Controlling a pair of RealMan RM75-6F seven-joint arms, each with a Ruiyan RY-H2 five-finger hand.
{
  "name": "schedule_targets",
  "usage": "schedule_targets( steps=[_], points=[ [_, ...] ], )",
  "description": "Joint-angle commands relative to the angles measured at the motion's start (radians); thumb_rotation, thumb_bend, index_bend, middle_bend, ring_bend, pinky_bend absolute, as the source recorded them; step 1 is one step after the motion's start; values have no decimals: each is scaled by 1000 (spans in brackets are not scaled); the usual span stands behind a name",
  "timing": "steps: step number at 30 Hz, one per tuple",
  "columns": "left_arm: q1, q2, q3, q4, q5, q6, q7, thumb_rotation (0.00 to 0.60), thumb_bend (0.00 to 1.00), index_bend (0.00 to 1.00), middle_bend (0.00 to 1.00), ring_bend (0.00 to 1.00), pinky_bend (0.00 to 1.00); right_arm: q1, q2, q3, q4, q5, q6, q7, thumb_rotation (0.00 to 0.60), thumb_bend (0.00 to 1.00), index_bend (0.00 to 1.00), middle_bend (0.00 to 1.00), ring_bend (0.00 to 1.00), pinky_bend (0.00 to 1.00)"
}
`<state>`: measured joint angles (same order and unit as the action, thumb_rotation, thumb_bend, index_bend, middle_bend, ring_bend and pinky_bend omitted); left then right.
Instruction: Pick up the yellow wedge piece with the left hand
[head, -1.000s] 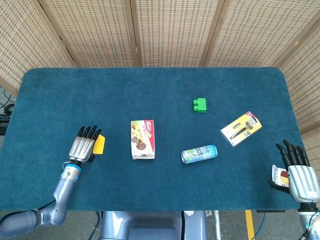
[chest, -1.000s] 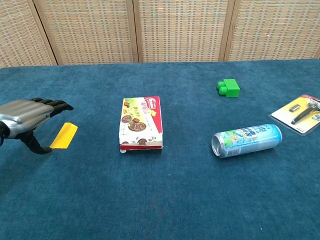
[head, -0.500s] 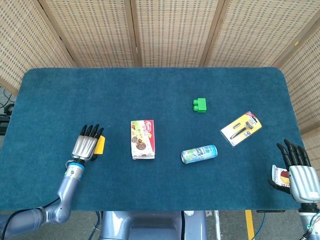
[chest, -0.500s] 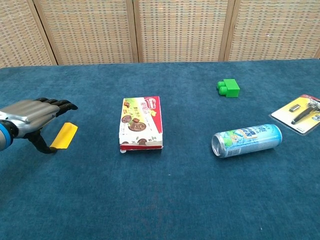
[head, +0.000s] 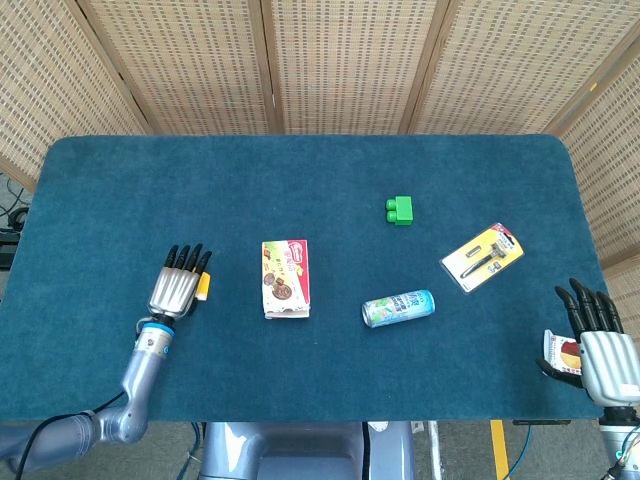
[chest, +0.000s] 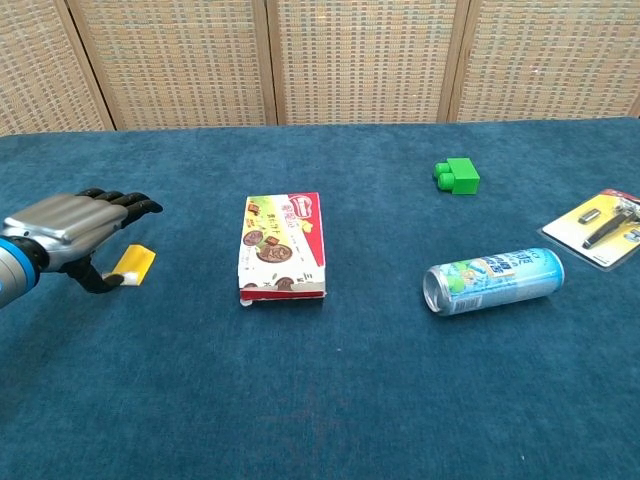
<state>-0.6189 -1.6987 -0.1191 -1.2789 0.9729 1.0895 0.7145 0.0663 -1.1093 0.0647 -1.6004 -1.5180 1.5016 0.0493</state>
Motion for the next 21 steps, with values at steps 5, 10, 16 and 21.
schedule_targets(
  steps=[5,10,16,21],
  points=[
    [7,-9,-7,27,-3,16,-4,600,493,0,0,0,0,-1,3,-1,-3,-2,2,3,600,102,0,0,0,0],
    [18,-2,-16,11,-4,18,-33,600,512,0,0,0,0,-1,4,0,-4,-1,0,6,600,105,0,0,0,0],
    [39,75,-5,-141,-4,4,-66,600,455,0,0,0,0,-3,6,2,-3,5,1,11,600,104,0,0,0,0],
    [54,123,27,-232,44,41,-51,600,413,102,0,0,0,-5,6,1,-5,1,6,7,600,104,0,0,0,0]
  ],
)
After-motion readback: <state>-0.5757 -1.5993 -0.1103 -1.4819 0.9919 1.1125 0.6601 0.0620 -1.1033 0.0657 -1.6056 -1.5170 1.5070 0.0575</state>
